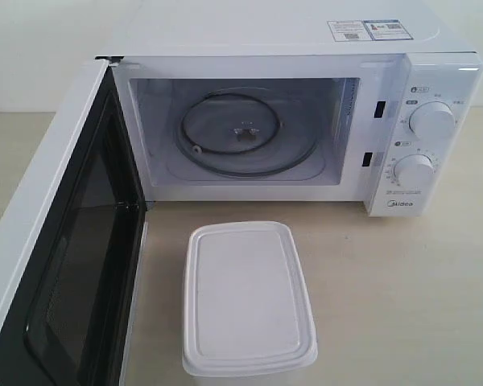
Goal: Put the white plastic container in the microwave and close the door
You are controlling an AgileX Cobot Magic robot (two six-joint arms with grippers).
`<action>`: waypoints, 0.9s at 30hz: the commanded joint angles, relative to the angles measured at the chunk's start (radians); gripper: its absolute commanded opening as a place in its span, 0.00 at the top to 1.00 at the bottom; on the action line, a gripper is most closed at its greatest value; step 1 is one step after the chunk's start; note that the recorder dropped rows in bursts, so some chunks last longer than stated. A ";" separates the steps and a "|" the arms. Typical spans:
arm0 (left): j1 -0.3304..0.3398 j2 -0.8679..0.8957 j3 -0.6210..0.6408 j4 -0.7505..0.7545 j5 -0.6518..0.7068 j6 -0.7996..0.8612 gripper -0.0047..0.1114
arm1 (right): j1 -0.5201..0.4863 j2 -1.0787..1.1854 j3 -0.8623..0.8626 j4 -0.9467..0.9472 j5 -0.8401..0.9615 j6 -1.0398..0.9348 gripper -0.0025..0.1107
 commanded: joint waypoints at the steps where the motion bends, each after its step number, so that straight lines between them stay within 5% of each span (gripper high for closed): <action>1: 0.002 -0.003 0.004 -0.003 -0.004 -0.002 0.92 | -0.006 -0.004 0.000 -0.016 -0.058 -0.051 0.98; 20: 0.002 -0.003 0.004 -0.003 -0.004 -0.002 0.92 | -0.006 -0.004 0.000 -0.007 -0.316 -0.032 0.98; 24: 0.002 -0.003 0.004 -0.003 -0.004 -0.002 0.92 | -0.006 -0.004 0.000 -0.007 -0.488 -0.030 0.98; 27: 0.002 -0.003 0.004 -0.003 -0.004 -0.002 0.92 | -0.006 -0.004 0.000 -0.003 -0.778 0.126 0.98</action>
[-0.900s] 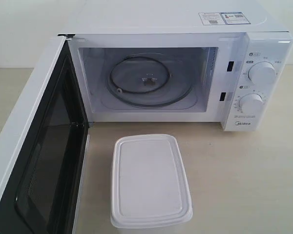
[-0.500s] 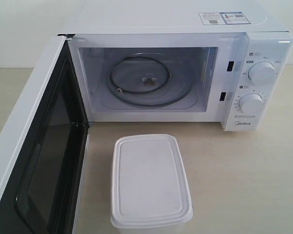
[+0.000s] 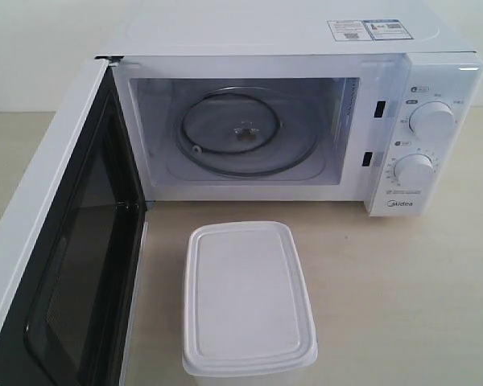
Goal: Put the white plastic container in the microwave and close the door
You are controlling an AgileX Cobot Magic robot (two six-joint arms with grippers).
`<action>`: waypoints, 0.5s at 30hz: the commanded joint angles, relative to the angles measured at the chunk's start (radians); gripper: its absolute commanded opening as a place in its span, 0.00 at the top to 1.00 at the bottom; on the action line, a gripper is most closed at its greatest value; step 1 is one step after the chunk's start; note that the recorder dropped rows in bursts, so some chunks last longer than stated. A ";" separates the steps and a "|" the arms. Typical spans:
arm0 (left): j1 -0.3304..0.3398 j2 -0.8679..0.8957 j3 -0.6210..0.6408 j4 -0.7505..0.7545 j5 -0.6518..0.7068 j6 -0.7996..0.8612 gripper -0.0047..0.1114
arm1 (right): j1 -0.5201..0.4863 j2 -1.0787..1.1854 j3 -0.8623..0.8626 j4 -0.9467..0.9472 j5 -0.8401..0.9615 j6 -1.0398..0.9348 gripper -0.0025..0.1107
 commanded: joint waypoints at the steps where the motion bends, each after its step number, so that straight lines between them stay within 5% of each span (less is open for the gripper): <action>1: 0.002 -0.003 0.004 -0.003 -0.004 -0.002 0.92 | -0.006 -0.004 -0.006 0.000 -0.316 0.144 0.98; 9: 0.002 -0.003 0.004 -0.003 -0.004 -0.002 0.92 | -0.006 0.123 -0.395 0.000 0.120 0.146 0.98; 15: 0.002 -0.003 0.004 -0.003 -0.004 -0.002 0.92 | -0.006 0.249 -0.462 0.000 0.287 0.155 0.98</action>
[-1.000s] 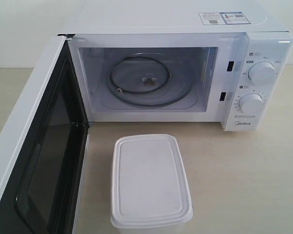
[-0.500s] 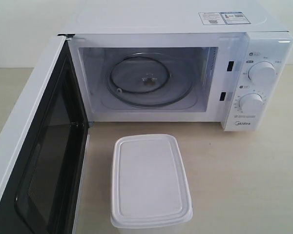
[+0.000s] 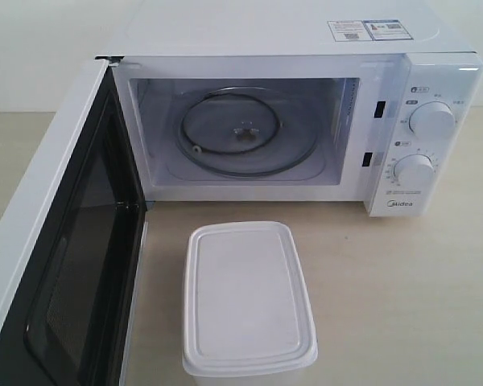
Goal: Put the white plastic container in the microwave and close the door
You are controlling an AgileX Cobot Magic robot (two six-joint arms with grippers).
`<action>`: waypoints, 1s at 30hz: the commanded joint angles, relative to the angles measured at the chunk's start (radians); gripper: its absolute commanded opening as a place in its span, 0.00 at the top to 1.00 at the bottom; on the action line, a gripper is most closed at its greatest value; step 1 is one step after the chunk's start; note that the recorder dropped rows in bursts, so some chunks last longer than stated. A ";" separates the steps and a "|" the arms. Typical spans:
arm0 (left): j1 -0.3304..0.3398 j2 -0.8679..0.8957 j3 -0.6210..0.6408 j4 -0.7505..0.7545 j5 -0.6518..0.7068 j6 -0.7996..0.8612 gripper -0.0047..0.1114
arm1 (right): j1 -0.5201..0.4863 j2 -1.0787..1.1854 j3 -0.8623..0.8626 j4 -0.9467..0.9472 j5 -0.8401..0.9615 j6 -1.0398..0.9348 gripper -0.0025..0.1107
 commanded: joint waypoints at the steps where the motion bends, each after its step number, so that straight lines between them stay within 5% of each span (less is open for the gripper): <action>1: 0.002 -0.003 0.004 -0.003 -0.004 -0.002 0.92 | -0.006 0.040 -0.013 -0.004 0.108 0.014 0.98; 30: 0.002 -0.003 0.004 -0.003 -0.004 -0.002 0.92 | -0.006 0.040 -0.013 0.040 0.183 0.014 0.98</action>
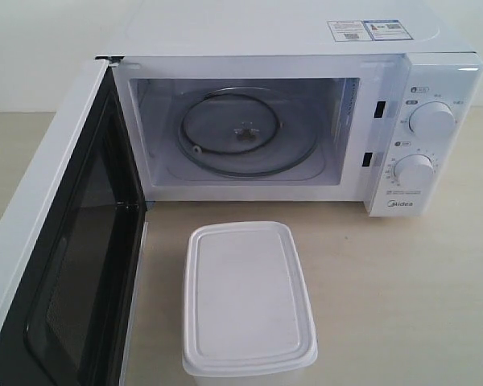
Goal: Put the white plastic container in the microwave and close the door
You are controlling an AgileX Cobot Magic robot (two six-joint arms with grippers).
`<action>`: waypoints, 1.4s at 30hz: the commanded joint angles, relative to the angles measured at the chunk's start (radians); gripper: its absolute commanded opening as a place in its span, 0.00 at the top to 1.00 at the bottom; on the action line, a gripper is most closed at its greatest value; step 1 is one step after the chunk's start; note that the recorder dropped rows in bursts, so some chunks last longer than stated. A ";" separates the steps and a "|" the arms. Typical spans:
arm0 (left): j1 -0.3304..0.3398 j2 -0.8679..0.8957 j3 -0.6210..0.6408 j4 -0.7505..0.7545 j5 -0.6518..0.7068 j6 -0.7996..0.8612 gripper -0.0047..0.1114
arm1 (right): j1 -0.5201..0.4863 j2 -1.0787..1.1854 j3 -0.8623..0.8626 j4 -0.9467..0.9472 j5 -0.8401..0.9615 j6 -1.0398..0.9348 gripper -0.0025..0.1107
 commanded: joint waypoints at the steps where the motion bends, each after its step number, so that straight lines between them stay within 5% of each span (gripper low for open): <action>1: 0.002 -0.003 0.004 -0.003 -0.004 -0.002 0.92 | -0.006 0.004 -0.007 0.002 0.007 0.000 0.98; 42: 0.002 -0.003 0.004 -0.003 -0.004 -0.002 0.92 | -0.006 0.004 -0.007 0.007 0.019 0.069 0.98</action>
